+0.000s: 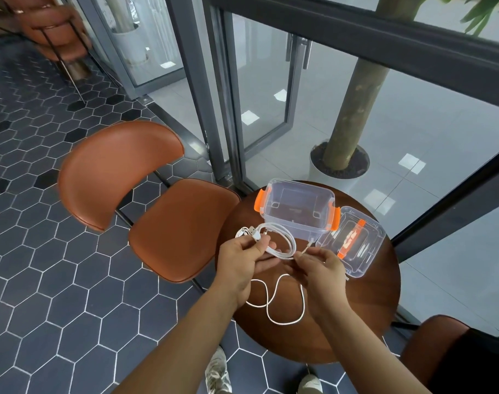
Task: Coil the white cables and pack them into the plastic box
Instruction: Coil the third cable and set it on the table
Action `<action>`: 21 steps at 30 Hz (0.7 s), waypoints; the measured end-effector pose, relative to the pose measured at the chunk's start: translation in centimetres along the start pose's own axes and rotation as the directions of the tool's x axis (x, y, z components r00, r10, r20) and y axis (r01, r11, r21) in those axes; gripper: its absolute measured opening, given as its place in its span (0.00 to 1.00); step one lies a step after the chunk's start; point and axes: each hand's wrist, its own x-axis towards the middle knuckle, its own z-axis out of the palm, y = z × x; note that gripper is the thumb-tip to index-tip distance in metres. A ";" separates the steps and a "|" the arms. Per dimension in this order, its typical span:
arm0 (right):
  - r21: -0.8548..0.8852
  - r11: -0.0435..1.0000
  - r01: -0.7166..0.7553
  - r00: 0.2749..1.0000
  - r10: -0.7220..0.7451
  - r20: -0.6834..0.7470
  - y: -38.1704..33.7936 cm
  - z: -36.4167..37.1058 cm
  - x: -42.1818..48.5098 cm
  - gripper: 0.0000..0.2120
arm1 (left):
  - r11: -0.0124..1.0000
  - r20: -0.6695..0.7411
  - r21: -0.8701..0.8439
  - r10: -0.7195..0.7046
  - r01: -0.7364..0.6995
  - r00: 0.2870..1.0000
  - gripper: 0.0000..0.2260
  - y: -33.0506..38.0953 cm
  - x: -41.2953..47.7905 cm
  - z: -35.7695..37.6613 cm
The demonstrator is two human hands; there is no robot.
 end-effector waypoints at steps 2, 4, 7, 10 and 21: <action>-0.099 0.995 0.007 0.998 -0.001 0.058 -0.1 -0.4 0.2 0.13 | 0.999 0.030 0.037 0.000 -0.001 1.000 0.09 0.0 -0.1 -0.2; -0.227 0.973 0.042 0.988 -0.007 0.152 -0.3 -0.6 0.4 0.11 | 0.997 0.068 0.083 -0.006 0.001 0.998 0.09 0.1 -0.2 -0.5; -0.468 0.864 0.185 0.934 -0.007 0.357 -1.4 -0.9 0.6 0.09 | 0.989 0.101 0.145 -0.035 0.019 0.994 0.08 0.2 -0.4 -0.8; -0.579 0.749 0.322 0.849 0.042 0.527 -2.7 -1.0 1.0 0.08 | 0.978 0.133 0.206 -0.058 0.030 0.989 0.08 0.6 -0.8 -0.8; -0.283 0.955 0.087 0.814 0.096 0.572 -2.3 -1.6 1.1 0.15 | 0.910 0.106 0.415 -0.041 -0.007 0.993 0.04 1.9 -0.4 -0.9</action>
